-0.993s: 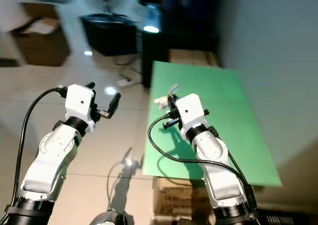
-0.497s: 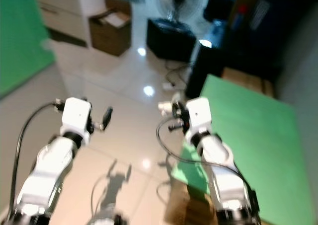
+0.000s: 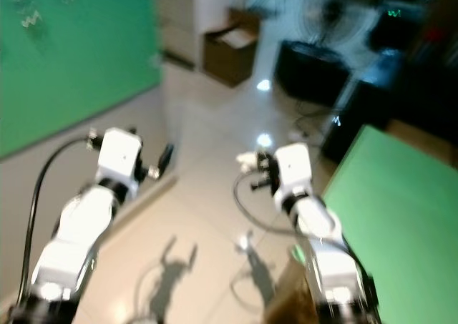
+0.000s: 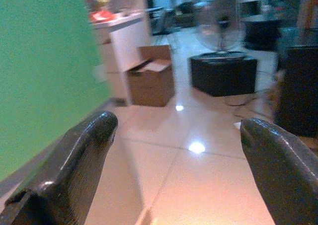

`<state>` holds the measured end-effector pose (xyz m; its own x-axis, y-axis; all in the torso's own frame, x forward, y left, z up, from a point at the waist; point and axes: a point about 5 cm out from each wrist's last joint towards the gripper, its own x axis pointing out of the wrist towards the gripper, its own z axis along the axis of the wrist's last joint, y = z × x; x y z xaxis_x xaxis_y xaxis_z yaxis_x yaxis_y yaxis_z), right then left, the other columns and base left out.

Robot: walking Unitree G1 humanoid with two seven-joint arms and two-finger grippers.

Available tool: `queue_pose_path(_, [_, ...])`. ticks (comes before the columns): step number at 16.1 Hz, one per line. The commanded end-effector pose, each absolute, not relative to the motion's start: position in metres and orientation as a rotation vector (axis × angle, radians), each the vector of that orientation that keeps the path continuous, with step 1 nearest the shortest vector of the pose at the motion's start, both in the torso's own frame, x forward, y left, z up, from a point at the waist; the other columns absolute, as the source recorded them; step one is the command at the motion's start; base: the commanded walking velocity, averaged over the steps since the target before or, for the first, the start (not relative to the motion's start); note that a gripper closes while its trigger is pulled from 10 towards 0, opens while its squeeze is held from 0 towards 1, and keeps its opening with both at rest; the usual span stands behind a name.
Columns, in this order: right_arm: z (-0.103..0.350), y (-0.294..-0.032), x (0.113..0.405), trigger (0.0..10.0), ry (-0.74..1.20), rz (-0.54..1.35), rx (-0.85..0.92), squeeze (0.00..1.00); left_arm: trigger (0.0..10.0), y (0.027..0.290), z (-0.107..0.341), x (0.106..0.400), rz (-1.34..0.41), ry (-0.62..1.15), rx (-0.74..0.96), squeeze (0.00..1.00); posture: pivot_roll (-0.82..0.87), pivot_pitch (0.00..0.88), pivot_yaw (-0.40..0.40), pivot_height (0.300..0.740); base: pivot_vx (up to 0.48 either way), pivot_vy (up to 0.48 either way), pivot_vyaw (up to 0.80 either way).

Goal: Hang keys on a hook

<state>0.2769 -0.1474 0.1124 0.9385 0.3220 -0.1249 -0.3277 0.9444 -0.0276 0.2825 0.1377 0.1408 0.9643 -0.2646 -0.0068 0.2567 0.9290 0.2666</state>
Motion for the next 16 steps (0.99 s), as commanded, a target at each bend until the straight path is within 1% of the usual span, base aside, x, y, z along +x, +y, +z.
queue_pose_path(1, [0.119, -0.148, 0.28, 10.0, 0.101, 0.325, -0.05, 0.0, 10.0, 0.137, 0.142, 0.283, -0.277, -0.034, 0.27, 0.0, -0.04, 0.0, -0.052, 0.718, 0.382, 0.0, 0.8])
queue_pose_path(8, [0.118, -0.147, 0.276, 10.0, 0.105, 0.31, -0.04, 0.0, 10.0, 0.137, 0.14, 0.29, -0.291, -0.024, 0.272, 0.0, -0.07, 0.0, 0.009, 0.718, 0.408, 0.0, 0.8])
queue_pose_path(9, [0.114, -0.145, 0.273, 10.0, 0.108, 0.306, -0.032, 0.0, 10.0, 0.139, 0.14, 0.293, -0.298, -0.018, 0.274, 0.0, -0.07, 0.0, 0.04, 0.718, 0.412, 0.0, 0.8])
queue_pose_path(11, [0.112, -0.143, 0.271, 10.0, 0.11, 0.303, -0.025, 0.0, 10.0, 0.14, 0.14, 0.295, -0.299, -0.014, 0.275, 0.0, -0.07, 0.0, 0.054, 0.718, 0.411, 0.0, 0.8])
queue_pose_path(13, [0.111, -0.141, 0.272, 10.0, 0.108, 0.31, -0.02, 0.0, 10.0, 0.144, 0.141, 0.297, -0.285, -0.011, 0.262, 0.0, -0.06, 0.0, 0.053, 0.718, 0.411, 0.0, 0.8])
queue_pose_path(14, [0.111, -0.139, 0.274, 10.0, 0.106, 0.325, -0.021, 0.0, 10.0, 0.147, 0.141, 0.297, -0.255, -0.016, 0.211, 0.0, -0.06, 0.0, 0.053, 0.718, 0.352, 0.0, 0.8])
queue_pose_path(16, [0.111, -0.137, 0.275, 10.0, 0.108, 0.357, -0.035, 0.0, 10.0, 0.149, 0.141, 0.298, -0.238, -0.018, 0.173, 0.0, -0.06, 0.0, 0.04, 0.718, 0.0, 0.0, 0.8])
